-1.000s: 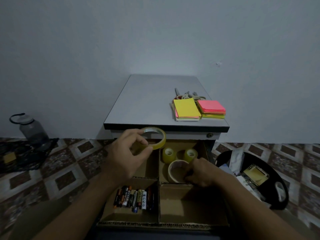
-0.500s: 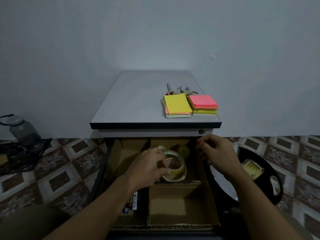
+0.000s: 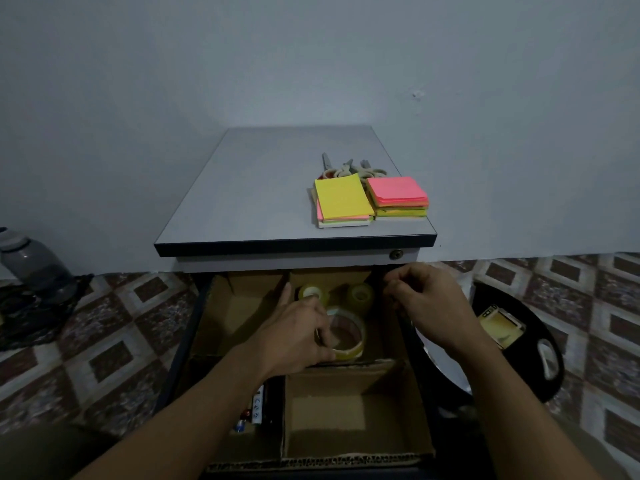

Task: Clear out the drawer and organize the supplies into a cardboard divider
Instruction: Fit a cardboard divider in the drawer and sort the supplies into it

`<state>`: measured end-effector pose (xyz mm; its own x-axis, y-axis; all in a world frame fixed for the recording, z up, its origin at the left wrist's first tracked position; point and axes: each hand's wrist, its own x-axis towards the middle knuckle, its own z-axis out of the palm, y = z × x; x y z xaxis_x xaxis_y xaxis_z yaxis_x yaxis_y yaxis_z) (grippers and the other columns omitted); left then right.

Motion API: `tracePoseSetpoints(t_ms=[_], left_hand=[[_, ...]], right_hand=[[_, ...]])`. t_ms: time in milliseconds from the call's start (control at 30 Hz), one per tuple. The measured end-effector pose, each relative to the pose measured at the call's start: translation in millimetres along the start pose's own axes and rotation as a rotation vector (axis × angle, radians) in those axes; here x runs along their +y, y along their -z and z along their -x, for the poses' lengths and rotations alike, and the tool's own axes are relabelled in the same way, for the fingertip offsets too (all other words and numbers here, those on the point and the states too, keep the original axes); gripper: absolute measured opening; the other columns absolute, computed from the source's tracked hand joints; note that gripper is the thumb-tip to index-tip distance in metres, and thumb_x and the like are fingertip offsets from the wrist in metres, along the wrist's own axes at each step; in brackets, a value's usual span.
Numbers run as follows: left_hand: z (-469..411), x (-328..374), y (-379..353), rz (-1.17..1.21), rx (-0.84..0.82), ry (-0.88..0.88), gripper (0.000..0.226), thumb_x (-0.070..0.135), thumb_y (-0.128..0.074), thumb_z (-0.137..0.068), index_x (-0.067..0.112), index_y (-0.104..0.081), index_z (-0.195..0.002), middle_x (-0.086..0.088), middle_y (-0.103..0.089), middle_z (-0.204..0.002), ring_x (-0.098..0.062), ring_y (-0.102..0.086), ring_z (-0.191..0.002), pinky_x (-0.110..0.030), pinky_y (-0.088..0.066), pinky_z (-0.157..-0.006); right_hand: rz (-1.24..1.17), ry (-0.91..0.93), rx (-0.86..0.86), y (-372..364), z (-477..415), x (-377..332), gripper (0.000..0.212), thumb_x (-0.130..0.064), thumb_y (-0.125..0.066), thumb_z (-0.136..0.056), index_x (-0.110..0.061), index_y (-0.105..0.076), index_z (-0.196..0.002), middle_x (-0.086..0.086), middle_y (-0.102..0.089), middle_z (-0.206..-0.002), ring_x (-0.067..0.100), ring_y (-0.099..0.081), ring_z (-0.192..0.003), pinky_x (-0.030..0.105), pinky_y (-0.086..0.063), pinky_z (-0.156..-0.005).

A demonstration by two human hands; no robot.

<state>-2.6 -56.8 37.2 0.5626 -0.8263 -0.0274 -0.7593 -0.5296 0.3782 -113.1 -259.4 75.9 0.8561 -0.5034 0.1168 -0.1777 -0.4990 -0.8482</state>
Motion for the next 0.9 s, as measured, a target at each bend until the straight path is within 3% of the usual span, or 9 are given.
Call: tracePoseSetpoints(t_ms=[133,300,433,667,900], left_hand=[[-0.8,2.3,1.6,-0.063,-0.026,-0.021,0.020,0.045,-0.074,-0.082,0.027,-0.075,-0.091,0.013,-0.055,-0.116,0.002,-0.043,-0.120,-0.043,0.019,-0.118],[-0.8,7.5,5.1,-0.078,-0.034,-0.013,0.017,0.040,-0.075,-0.084,0.024,-0.075,-0.090,0.010,-0.063,-0.112,0.002,-0.043,-0.121,-0.041,0.019,-0.116],[0.9,10.6,5.1,-0.082,-0.029,0.041,0.014,0.037,-0.074,-0.085,0.023,-0.074,-0.086,0.009,-0.062,-0.107,-0.004,-0.050,-0.112,-0.061,-0.009,-0.120],[2.4,12.3,8.8,-0.035,-0.059,0.064,0.012,0.036,-0.074,-0.085,0.024,-0.074,-0.086,0.009,-0.063,-0.108,-0.003,-0.050,-0.111,-0.061,-0.009,-0.120],[4.7,12.3,11.4,-0.034,-0.105,0.089,0.015,0.043,-0.071,-0.086,0.029,-0.071,-0.090,0.014,-0.052,-0.120,-0.009,-0.049,-0.118,-0.065,-0.003,-0.118]], right_hand=[[0.021,-0.002,-0.016,-1.3,0.5,-0.7,0.012,-0.021,-0.059,-0.096,-0.022,-0.070,-0.096,-0.005,-0.071,-0.085,0.013,-0.066,-0.076,0.027,-0.053,-0.063],[0.056,-0.009,-0.031,-2.5,1.0,-0.2,0.013,-0.022,-0.058,-0.096,-0.022,-0.071,-0.098,-0.007,-0.070,-0.088,0.011,-0.066,-0.078,0.031,-0.057,-0.068],[0.038,-0.024,-0.035,-1.2,2.8,0.5,0.012,-0.022,-0.059,-0.096,-0.024,-0.070,-0.096,-0.005,-0.070,-0.085,0.014,-0.066,-0.074,0.032,-0.056,-0.065],[0.043,-0.033,-0.042,-2.6,4.8,-2.7,0.012,-0.021,-0.060,-0.095,-0.024,-0.071,-0.091,-0.005,-0.071,-0.082,0.016,-0.067,-0.074,0.034,-0.055,-0.066],[0.069,-0.036,-0.048,-1.8,6.7,-1.3,0.013,-0.023,-0.058,-0.096,-0.026,-0.070,-0.092,-0.007,-0.071,-0.082,0.012,-0.066,-0.072,0.030,-0.055,-0.063]])
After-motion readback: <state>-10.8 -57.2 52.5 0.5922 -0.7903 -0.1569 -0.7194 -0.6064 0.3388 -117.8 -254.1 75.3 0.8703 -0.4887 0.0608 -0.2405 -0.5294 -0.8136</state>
